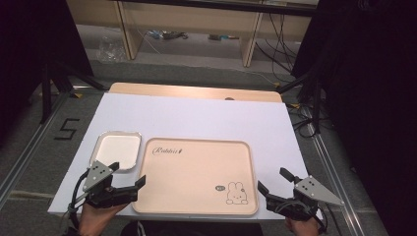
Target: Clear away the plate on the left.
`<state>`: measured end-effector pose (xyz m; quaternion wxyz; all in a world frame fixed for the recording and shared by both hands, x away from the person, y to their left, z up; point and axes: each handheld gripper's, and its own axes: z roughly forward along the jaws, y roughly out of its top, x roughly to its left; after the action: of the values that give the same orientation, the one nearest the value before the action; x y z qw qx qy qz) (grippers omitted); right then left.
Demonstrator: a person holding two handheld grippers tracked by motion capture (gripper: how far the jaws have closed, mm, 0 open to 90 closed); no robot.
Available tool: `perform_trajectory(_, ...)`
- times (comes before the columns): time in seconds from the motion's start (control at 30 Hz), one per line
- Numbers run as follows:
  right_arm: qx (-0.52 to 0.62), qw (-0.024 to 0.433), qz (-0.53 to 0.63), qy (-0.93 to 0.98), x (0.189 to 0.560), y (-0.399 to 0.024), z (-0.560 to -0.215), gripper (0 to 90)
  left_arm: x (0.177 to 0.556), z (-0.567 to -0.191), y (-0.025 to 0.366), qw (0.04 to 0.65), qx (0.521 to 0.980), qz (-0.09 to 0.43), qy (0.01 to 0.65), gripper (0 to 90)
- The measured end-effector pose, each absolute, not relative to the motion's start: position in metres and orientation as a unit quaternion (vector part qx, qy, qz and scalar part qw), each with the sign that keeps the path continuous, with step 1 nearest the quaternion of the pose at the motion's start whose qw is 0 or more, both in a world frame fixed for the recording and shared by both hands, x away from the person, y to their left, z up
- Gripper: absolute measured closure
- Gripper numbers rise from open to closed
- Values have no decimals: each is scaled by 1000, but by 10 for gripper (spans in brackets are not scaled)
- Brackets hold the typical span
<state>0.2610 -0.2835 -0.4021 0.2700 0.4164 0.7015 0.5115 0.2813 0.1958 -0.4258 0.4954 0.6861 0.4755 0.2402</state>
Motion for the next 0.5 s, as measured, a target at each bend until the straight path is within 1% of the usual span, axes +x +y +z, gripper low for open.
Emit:
perform_trajectory(0.23, 417, 271, 510, 702, 261, -283, -402, 152, 291, -429, 199, 486, 689, 231, 485, 36)
perform_trajectory(0.5, 417, 274, 505, 704, 261, -284, -402, 152, 300, -431, 203, 478, 687, 233, 496, 38)
